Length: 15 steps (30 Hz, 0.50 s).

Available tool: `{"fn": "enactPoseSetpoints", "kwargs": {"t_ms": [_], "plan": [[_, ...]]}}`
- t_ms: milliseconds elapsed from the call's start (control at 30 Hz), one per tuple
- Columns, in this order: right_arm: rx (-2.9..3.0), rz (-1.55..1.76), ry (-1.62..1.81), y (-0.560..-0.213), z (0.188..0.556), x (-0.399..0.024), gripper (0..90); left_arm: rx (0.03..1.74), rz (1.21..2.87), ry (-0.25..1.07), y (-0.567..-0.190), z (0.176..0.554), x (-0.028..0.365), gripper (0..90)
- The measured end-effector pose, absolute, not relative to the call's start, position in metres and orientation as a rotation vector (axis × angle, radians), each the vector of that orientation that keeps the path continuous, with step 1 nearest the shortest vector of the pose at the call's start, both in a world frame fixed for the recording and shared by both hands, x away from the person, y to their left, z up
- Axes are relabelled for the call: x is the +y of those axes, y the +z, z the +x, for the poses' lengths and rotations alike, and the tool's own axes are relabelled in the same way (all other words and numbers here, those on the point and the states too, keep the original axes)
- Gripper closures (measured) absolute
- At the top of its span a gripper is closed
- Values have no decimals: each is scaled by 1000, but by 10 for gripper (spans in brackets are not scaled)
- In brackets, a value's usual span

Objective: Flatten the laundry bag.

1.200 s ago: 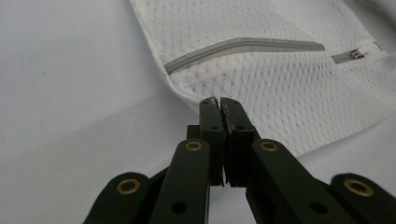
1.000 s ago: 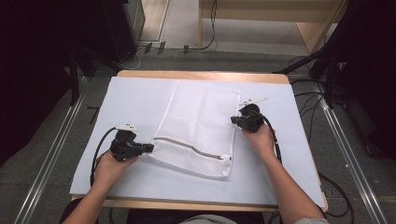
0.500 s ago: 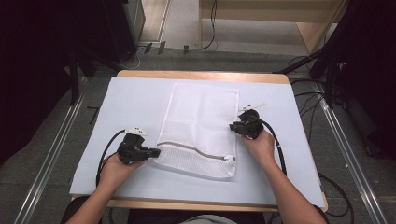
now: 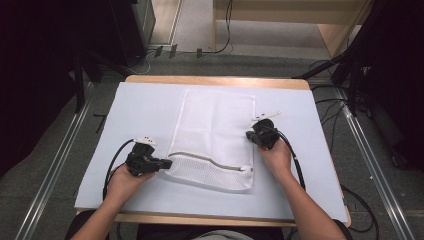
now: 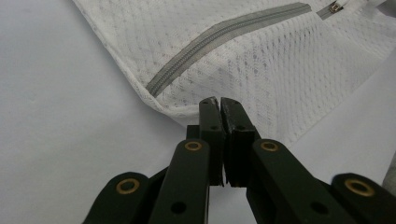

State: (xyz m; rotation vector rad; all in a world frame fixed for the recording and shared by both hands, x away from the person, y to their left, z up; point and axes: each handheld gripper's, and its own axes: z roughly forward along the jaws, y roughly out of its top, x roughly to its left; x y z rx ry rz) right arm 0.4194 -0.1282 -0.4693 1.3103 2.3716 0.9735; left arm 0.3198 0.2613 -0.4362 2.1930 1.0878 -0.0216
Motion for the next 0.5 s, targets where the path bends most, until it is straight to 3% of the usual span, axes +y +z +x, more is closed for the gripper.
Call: {"fn": "enactPoseSetpoints", "kwargs": {"t_ms": [367,500], "plan": [[2324,1333,1019,-473,436,-131,900,1086,2193,-38,-439,312,258,873],[2326,1350,1030,-471,436,-131,900,1104,2192,-9,-438,312,262,788]]}}
